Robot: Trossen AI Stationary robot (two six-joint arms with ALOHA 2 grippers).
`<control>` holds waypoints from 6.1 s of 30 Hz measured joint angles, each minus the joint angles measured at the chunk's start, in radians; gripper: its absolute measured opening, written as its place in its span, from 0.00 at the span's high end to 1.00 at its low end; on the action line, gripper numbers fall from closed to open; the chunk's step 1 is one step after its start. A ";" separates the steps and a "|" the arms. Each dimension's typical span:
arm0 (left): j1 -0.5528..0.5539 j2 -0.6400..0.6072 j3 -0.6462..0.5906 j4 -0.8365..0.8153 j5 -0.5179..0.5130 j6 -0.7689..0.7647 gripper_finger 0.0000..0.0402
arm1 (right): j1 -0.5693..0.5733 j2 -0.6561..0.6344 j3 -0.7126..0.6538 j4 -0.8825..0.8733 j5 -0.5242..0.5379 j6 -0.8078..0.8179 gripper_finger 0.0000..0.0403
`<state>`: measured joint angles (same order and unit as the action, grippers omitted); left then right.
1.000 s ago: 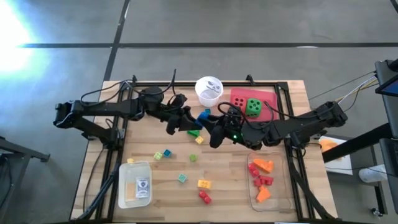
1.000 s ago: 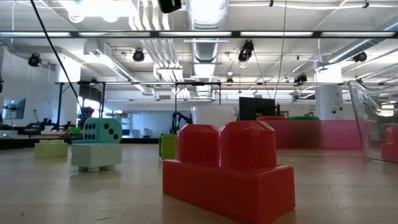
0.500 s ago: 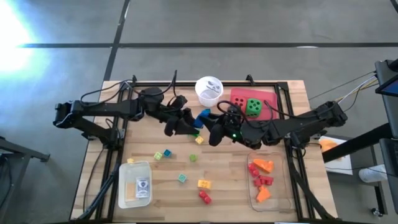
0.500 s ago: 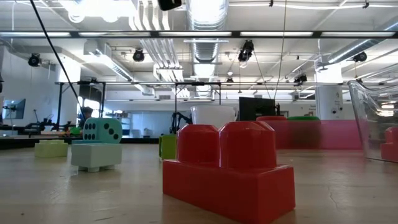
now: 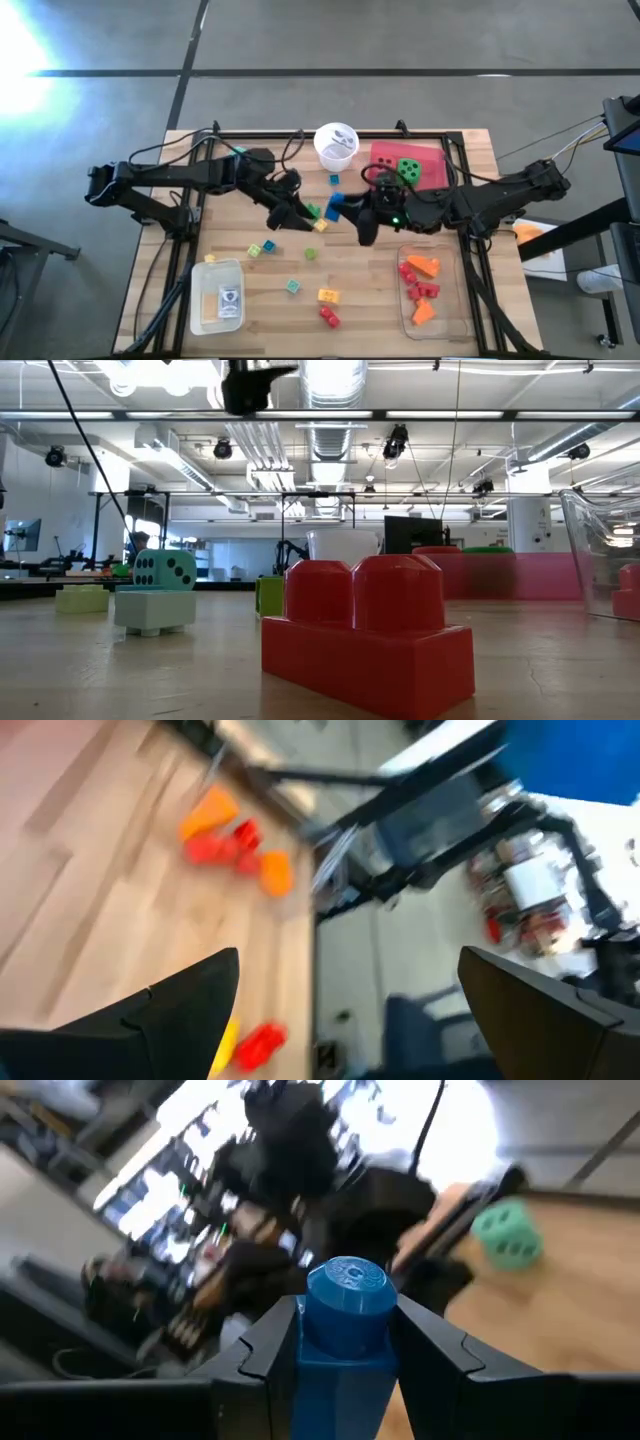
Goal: Pick & Place Toys
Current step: Put the blue game piece into the transparent bin
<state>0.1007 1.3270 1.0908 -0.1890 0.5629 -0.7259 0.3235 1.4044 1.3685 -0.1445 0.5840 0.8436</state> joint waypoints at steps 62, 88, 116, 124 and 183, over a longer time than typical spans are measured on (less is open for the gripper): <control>0.002 0.000 -0.001 -0.361 -0.365 0.115 0.06 | 0.545 0.308 -0.232 -0.730 -0.841 -0.246 0.70; 0.002 0.000 -0.001 -0.362 -0.387 0.100 0.06 | 0.547 0.308 -0.369 -0.580 -0.873 -0.267 0.70; 0.002 0.000 -0.001 -0.362 -0.388 0.097 0.06 | 0.547 0.308 -0.372 -0.590 -0.876 -0.163 0.24; 0.003 0.001 -0.001 -0.363 -0.388 0.019 0.06 | 0.547 0.307 -0.340 -0.684 -0.869 -0.089 0.13; -0.250 0.300 -0.201 -0.537 -0.537 -0.199 0.09 | 0.524 0.218 0.131 -1.232 -0.229 0.515 0.13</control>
<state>-0.1490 1.6268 0.8902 -0.7263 0.0257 -0.9253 0.8474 1.6226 1.4994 -1.3769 0.3546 1.3582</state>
